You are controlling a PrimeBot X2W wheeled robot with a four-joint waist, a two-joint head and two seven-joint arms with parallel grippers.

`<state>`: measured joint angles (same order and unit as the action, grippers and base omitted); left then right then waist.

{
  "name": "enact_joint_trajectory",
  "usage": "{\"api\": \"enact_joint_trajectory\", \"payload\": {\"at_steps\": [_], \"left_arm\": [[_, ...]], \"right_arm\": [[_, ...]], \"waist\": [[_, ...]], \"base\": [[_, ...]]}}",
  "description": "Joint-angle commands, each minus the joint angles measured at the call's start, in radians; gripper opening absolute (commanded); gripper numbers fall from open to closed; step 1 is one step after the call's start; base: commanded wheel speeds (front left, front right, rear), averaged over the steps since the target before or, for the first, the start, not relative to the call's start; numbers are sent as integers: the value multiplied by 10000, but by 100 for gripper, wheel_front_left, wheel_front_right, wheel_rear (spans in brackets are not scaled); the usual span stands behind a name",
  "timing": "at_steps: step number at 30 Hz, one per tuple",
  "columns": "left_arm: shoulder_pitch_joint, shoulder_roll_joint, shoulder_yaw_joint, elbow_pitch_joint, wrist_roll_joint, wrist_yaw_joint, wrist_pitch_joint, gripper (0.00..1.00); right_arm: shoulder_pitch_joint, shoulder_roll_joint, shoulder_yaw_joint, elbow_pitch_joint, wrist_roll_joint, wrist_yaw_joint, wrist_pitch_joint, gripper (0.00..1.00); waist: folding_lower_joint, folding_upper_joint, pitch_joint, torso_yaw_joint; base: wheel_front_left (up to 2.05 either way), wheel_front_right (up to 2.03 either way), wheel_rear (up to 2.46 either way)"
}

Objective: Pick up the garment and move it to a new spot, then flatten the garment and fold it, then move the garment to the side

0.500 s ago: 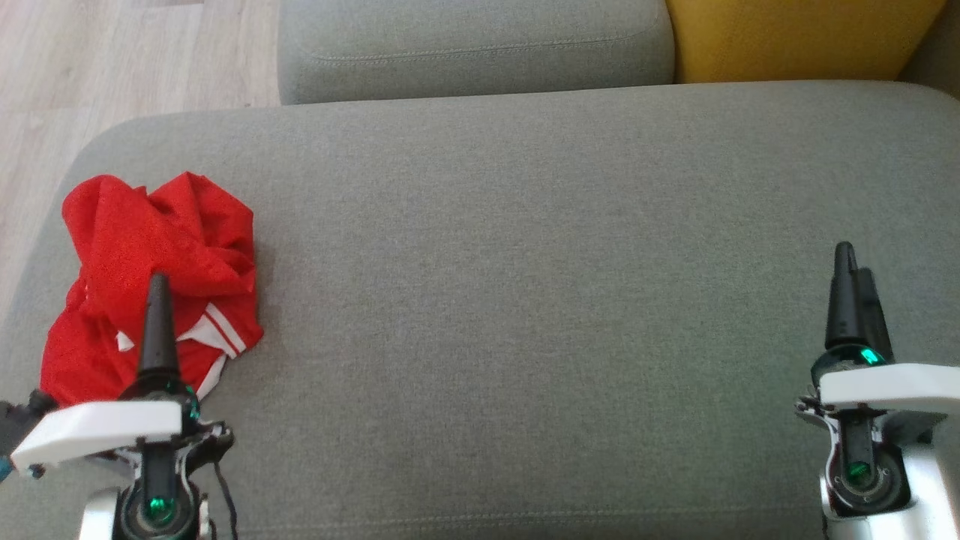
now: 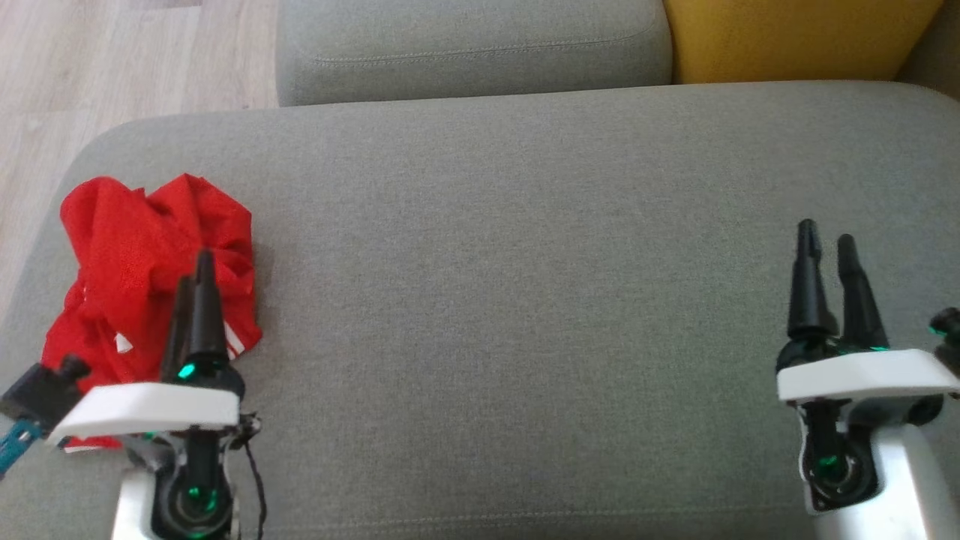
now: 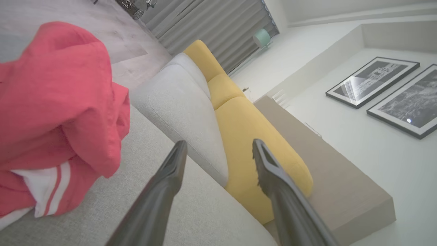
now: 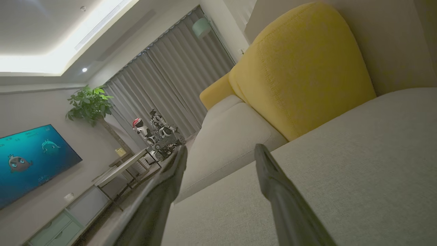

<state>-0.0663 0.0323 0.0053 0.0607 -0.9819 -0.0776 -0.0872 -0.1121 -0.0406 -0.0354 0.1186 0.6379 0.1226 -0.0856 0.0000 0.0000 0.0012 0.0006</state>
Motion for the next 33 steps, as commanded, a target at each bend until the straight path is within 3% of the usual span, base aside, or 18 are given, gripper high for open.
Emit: {"api": "enact_joint_trajectory", "payload": {"at_steps": [1, 23, 27, 33], "left_arm": [[-607, 132, 14, -479, 541, 60, -139, 100], [-833, 227, -1518, -16, 5576, 145, -782, 100], [-919, 576, -1944, 24, 6734, 562, -899, 100], [-954, 813, -2437, 252, 7414, 953, -1046, 100]], "right_arm": [[-548, -70, 259, -429, -489, 46, -141, 100], [-844, -169, 1016, 242, -4756, 60, -790, 100], [-895, -165, 1159, 334, -5551, 63, -908, 100], [-917, -148, 1190, 458, -6487, 66, -1056, 100]], "waist": [[0, 0, 2, -11], [0, 0, -27, -255], [0, 0, -37, -281], [0, 0, -44, -286]], "base": [[0, 0, 0], [0, 0, 0], [0, 0, 0], [0, 0, 0]]}}
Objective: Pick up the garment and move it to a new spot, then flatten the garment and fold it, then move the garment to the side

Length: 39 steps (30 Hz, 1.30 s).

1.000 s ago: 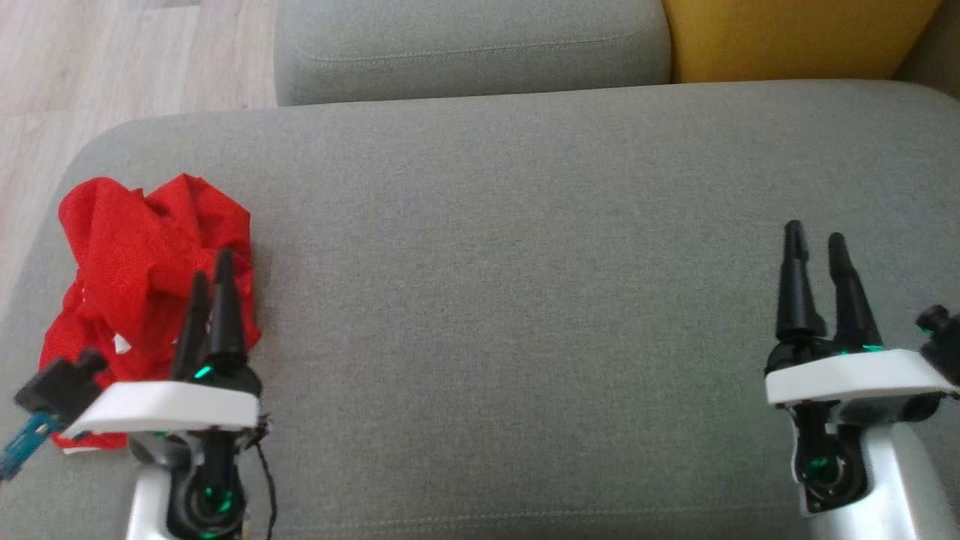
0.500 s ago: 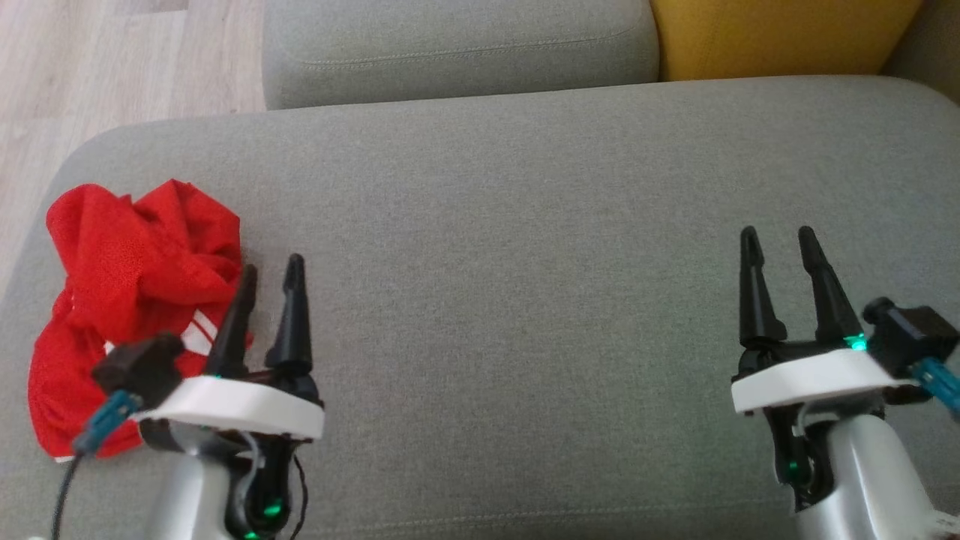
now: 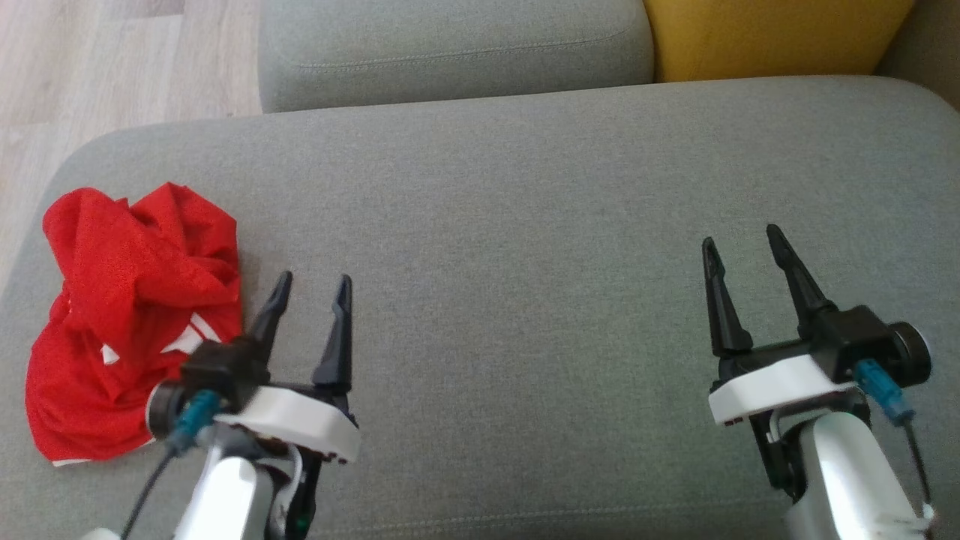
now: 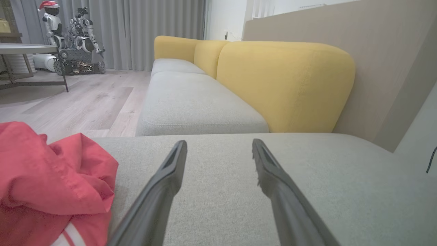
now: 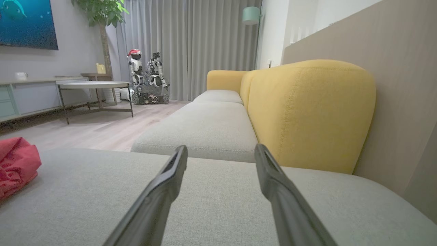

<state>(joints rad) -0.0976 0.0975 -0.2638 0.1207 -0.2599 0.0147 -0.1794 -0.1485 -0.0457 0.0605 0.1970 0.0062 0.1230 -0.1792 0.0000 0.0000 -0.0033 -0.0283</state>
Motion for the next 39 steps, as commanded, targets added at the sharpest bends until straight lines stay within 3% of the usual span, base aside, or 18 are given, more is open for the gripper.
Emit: {"api": "enact_joint_trajectory", "payload": {"at_steps": [1, 11, 15, 26, 31, 39], "left_arm": [[-643, 193, 157, -270, 296, 76, -153, 100], [-917, 473, -681, 280, 1624, 839, -474, 100], [-889, 304, -580, 151, 1405, 921, -591, 100], [-454, -353, 469, 703, 195, 49, -824, 100], [-373, -449, 810, 1190, -414, -165, -824, 100], [-431, -469, 808, 1283, -489, -119, -824, 100]], "right_arm": [[-550, -91, 217, -296, -368, 62, -149, 100], [-633, -52, 502, -161, -2640, 69, -473, 100], [-659, -47, 527, -168, -2971, 72, -591, 100], [-503, -47, 238, 367, -364, 77, -743, 100], [-366, -46, 179, 526, 126, 77, -657, 100], [-343, -46, 175, 593, 243, 77, -652, 100]], "waist": [[0, 0, -1, 7], [0, 0, -58, 39], [0, 0, -109, 41], [0, 0, -223, 70], [0, 0, -166, 74], [0, 0, -86, 79]], "base": [[0, 0, 0], [0, 0, 0], [0, 0, 0], [0, 0, 0], [0, 0, 0], [0, 0, 0]]}}
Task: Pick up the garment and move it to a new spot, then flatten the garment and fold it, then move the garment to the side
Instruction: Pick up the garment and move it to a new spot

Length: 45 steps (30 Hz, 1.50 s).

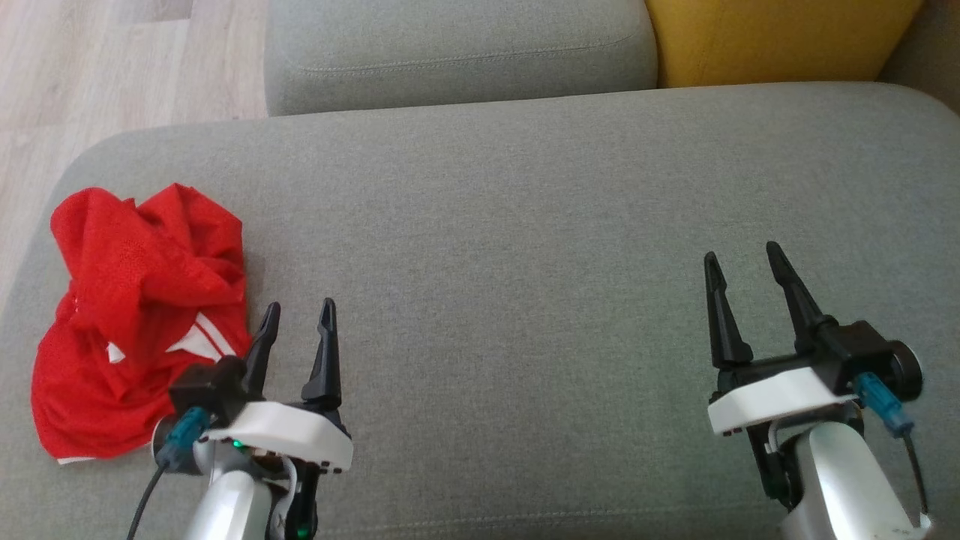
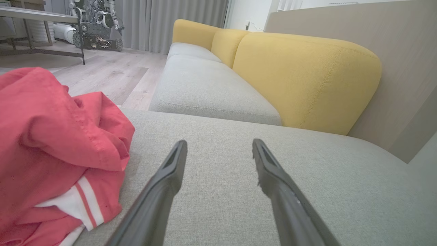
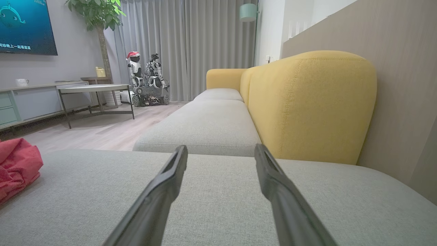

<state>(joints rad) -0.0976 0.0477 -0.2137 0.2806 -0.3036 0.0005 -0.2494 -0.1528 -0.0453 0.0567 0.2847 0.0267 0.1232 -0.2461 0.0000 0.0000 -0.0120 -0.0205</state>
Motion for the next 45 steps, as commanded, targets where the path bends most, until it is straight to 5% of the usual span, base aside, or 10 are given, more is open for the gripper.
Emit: {"api": "enact_joint_trajectory", "payload": {"at_steps": [1, 19, 45], "left_arm": [[-439, 29, 294, -330, -59, 48, -124, 100], [-411, 27, 131, -413, -76, 247, -124, 100], [317, 26, 560, -1164, 179, 501, -124, 100]], "right_arm": [[-312, -50, 210, -273, 20, 75, 17, 100], [-383, -49, 606, -133, -188, 75, 48, 100], [-251, -49, 1720, 29, 8, 75, 106, 100]], "waist": [[0, 0, 5, 6], [0, 0, 127, 761], [0, 0, -10, 3492]], "base": [[0, 0, 0], [0, 0, 0], [0, 0, 0]]}}
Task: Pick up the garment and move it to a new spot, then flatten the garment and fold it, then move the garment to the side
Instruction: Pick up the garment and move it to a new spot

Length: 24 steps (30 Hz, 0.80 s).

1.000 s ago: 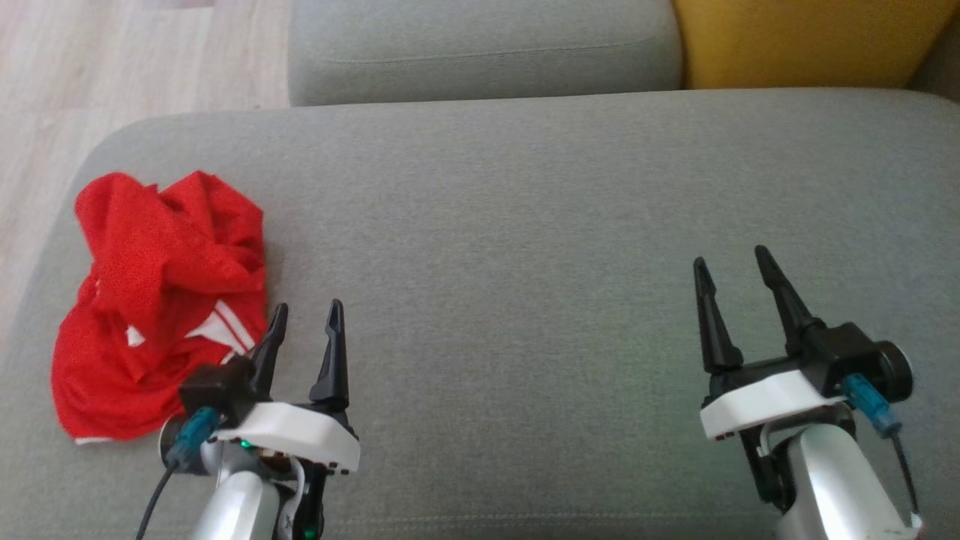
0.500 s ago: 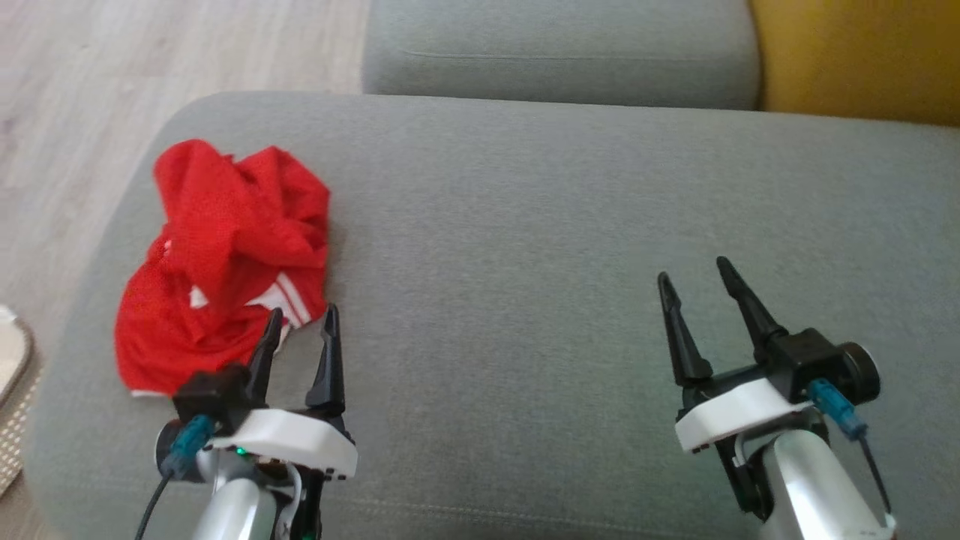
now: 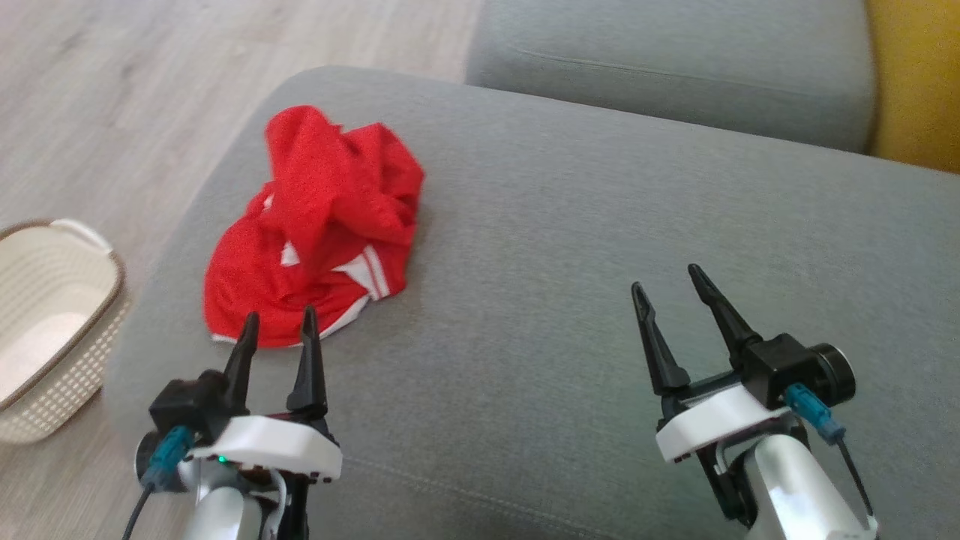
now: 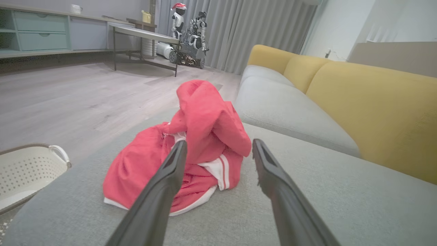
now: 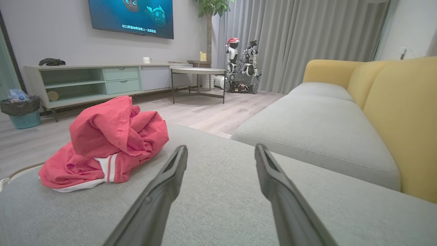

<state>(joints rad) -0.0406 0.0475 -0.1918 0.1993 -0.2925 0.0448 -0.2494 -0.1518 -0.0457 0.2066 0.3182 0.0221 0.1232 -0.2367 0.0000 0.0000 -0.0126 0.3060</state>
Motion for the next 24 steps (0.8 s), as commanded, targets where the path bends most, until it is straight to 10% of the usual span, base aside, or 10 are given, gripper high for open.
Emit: {"api": "enact_joint_trajectory", "payload": {"at_steps": [1, 24], "left_arm": [[-223, 28, 367, -379, 79, 69, -124, 100], [-51, 28, 1107, -784, 132, 136, -124, 100]], "right_arm": [[-264, -45, 246, -297, 70, 75, 12, 100], [-296, -45, 268, -328, 114, 75, 69, 100]], "waist": [[0, 0, -9, 338], [0, 0, 254, 830]], "base": [[0, 0, 0], [0, 0, 0]]}}
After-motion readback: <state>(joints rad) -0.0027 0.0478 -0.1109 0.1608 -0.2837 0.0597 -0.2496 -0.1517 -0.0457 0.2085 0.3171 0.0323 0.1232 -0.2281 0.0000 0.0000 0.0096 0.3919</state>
